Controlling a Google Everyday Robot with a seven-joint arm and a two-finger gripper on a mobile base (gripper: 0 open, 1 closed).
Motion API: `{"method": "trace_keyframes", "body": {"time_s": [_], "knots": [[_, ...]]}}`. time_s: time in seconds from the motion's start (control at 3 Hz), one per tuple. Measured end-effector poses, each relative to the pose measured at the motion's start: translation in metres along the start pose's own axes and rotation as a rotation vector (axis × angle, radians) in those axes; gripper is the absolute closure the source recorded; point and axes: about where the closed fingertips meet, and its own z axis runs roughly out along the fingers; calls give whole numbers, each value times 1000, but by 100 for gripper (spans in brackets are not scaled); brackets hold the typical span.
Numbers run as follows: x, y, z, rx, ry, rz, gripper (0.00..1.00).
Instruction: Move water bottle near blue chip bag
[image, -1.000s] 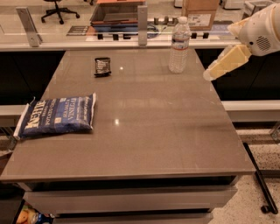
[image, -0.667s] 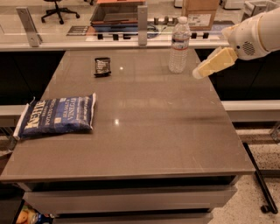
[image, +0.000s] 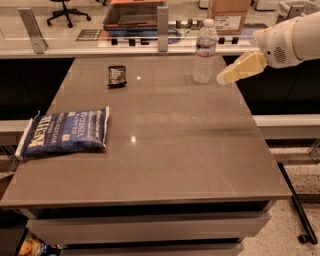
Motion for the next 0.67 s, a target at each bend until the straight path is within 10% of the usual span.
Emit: {"method": "trace_keyframes", "body": {"time_s": [0.67], "knots": [[-17,-44,37,75,-187,110,0]]}}
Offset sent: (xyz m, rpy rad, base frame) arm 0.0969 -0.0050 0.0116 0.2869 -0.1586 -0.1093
